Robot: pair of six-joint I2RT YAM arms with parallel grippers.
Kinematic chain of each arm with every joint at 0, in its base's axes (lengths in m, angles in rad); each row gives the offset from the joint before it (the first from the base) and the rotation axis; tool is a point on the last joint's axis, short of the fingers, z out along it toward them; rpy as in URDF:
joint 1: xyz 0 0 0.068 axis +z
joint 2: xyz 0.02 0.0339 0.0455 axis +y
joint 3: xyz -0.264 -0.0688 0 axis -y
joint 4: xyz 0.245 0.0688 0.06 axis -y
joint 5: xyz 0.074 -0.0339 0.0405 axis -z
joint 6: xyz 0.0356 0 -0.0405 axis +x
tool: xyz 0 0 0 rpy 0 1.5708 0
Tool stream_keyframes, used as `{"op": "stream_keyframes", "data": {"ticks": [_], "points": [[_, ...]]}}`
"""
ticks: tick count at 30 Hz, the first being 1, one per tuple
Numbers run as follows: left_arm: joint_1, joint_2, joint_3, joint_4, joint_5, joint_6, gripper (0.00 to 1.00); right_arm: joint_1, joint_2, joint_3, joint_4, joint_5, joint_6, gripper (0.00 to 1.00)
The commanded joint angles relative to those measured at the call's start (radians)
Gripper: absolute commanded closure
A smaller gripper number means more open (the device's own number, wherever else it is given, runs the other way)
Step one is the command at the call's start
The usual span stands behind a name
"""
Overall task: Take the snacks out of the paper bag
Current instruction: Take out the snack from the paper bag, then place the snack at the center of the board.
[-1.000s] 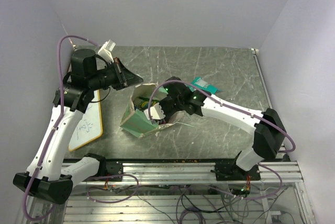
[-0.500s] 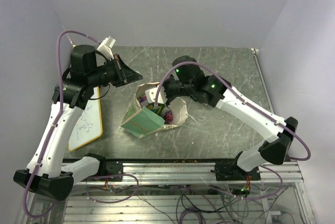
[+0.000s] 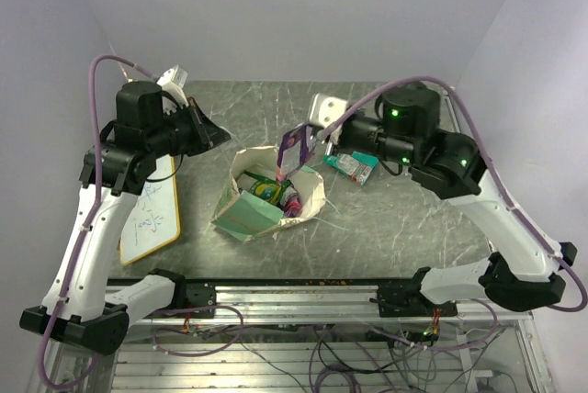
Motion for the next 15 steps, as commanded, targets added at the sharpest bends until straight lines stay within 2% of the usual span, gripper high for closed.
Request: {"op": "stream_keyframes", "data": {"ticks": [1, 4, 7, 11, 15], "points": [[0.008, -0.021, 0.060, -0.059, -0.112, 0.043, 0.93, -0.005, -0.040, 0.025, 0.154, 0.218, 0.237, 1.00], [0.010, -0.019, 0.092, -0.087, -0.171, 0.063, 0.93, -0.015, -0.051, -0.028, 0.298, 0.480, 0.385, 1.00], [0.012, -0.015, 0.136, -0.119, -0.238, 0.075, 0.93, -0.079, 0.004, -0.004, 0.324, 0.705, 0.564, 1.00], [0.013, -0.020, 0.155, -0.115, -0.264, 0.082, 0.93, -0.231, 0.098, 0.023, 0.249, 0.713, 0.771, 1.00], [0.014, 0.003, 0.185, -0.138, -0.259, 0.095, 0.93, -0.311, 0.196, 0.024, 0.145, 0.714, 0.914, 1.00]]}}
